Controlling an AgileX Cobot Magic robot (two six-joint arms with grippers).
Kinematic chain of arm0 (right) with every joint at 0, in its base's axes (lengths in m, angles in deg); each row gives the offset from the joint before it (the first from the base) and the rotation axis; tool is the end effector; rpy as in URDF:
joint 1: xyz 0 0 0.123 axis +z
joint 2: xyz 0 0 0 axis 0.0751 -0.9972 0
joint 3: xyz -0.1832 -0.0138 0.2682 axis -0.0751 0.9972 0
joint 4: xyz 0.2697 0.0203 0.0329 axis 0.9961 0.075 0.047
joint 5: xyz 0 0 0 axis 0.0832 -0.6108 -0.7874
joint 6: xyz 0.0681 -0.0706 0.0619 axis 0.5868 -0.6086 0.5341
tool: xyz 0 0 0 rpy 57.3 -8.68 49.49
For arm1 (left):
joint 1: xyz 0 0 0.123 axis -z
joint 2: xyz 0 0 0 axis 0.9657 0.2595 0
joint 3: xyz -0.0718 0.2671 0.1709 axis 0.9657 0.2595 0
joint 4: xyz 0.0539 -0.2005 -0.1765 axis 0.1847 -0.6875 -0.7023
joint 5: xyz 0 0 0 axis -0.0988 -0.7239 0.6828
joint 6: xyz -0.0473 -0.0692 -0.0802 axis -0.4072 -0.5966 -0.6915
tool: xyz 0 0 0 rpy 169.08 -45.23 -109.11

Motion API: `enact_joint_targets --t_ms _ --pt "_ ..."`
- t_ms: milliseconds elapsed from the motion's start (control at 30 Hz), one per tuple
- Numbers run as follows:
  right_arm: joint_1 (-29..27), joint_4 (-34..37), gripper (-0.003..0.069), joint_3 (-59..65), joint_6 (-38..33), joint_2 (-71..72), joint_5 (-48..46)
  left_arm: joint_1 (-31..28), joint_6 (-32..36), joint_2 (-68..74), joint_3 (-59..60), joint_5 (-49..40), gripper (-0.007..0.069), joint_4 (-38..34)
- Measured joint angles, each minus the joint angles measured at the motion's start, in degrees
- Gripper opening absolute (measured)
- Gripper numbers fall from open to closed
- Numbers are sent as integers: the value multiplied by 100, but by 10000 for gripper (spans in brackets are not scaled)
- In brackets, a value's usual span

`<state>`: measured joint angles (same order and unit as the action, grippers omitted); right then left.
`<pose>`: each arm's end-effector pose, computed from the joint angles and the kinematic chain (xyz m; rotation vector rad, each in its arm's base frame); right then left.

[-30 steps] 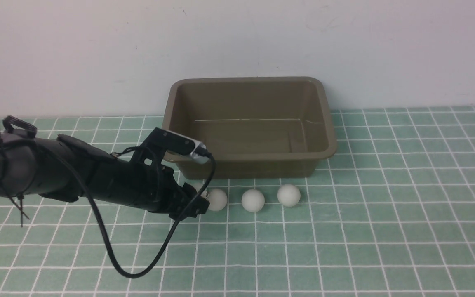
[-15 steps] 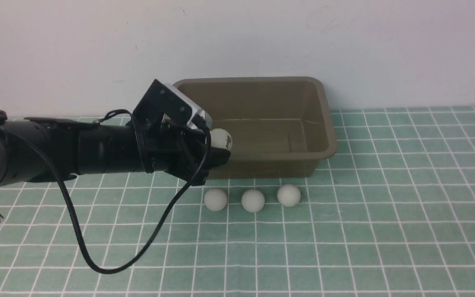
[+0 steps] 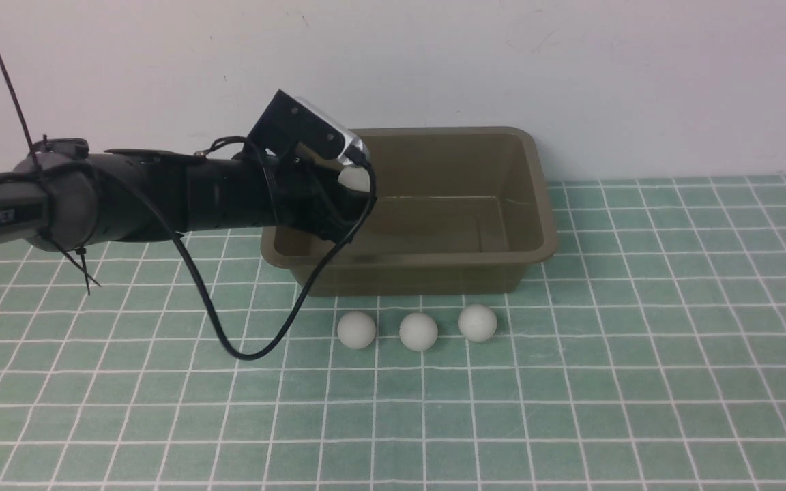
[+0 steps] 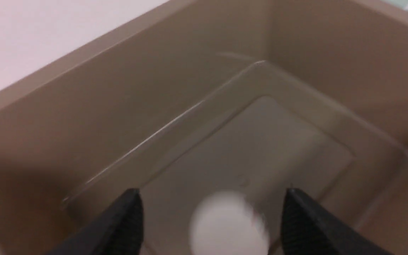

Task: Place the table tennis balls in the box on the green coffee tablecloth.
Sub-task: 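Drop the ball into the bin, then reach for and grasp a ping pong ball on the table beside the basket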

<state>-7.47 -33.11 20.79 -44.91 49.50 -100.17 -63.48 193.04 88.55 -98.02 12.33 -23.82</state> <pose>0.0103 0.0258 0.2937 -0.1099 1.7660 0.1687 0.4700 -0.1405 0.2069 0.6767 1.9974 -0.3934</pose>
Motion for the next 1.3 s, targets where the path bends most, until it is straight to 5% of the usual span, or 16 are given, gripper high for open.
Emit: enact_joint_targets --t_ms 167,267,467,667,767,900,1100,1300 --pt "0 0 388 0 0 0 -214 0 -572 -275 0 277 512 224" --pt "0 -5 388 0 0 0 -254 0 -1403 -764 0 -315 480 901" --pt "0 -21 388 0 -126 0 -254 0 -3069 -1614 -10 -2600 363 2921" --pt "0 -21 388 0 -149 0 -261 0 -5179 -1944 -10 -3197 192 5236" --pt "0 -21 388 0 -153 0 -261 0 -5742 -2077 4 -3636 96 5726" --pt "0 -21 388 0 -153 0 -267 0 -6103 -2476 300 -4064 6 5839" --pt "0 -72 388 0 -167 0 -367 0 -6015 -3428 1528 -3647 -4 5762" --pt "0 -127 388 0 -167 0 -373 97 -4842 -3539 2783 -1948 -4 4237"
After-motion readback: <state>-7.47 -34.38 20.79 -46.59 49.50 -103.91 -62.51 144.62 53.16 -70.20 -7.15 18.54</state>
